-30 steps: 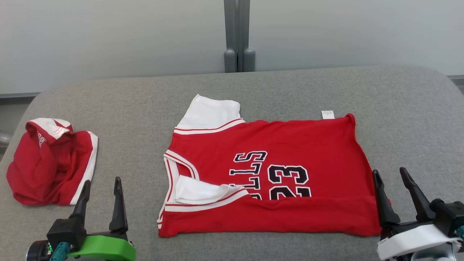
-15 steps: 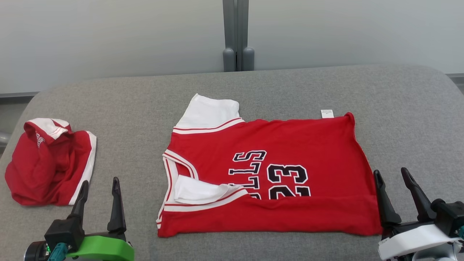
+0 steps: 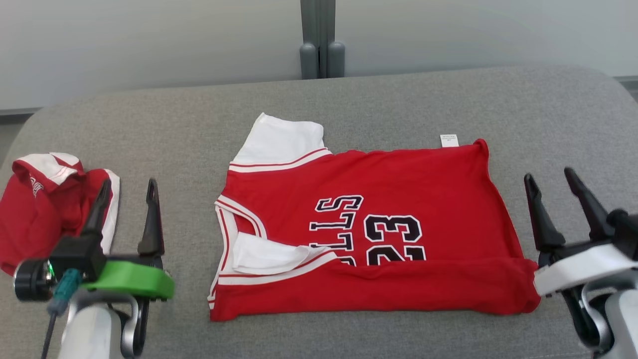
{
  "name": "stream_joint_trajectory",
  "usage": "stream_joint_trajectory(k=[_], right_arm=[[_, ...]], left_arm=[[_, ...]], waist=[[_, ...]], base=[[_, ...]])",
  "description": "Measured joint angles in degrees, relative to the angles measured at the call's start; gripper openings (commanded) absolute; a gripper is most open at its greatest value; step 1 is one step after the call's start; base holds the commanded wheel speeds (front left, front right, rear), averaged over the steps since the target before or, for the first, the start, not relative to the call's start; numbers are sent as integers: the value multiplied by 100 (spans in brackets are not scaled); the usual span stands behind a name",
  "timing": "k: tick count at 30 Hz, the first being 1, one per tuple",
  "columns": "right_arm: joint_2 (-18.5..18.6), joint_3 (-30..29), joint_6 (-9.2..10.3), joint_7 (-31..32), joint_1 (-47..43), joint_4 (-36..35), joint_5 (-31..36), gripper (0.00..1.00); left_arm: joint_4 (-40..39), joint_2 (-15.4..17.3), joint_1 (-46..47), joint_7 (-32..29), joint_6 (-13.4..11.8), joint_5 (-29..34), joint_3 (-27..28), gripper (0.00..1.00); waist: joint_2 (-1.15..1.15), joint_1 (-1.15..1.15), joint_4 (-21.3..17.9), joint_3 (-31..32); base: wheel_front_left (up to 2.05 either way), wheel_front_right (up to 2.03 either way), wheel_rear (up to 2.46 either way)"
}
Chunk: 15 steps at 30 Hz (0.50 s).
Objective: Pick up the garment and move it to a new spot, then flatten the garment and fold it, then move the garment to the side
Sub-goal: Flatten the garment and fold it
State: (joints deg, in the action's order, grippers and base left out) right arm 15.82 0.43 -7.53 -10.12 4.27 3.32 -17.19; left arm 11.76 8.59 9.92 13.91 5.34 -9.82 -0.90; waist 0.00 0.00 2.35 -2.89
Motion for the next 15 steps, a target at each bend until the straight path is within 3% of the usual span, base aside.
stream_joint_trajectory(k=[7, 15], right_arm=[[613, 416, 0, 624, 1566, 590, -207, 100], [869, 1026, 0, 1162, 2882, 1462, -469, 100]], left_arm=[[382, 305, 1810, -332, 130, 83, -447, 100], [1271, 478, 3454, -578, 191, -41, -848, 100]], waist=[[0, 0, -109, -600], [0, 0, -293, -1338]], base=[[0, 0, 0], [0, 0, 0]])
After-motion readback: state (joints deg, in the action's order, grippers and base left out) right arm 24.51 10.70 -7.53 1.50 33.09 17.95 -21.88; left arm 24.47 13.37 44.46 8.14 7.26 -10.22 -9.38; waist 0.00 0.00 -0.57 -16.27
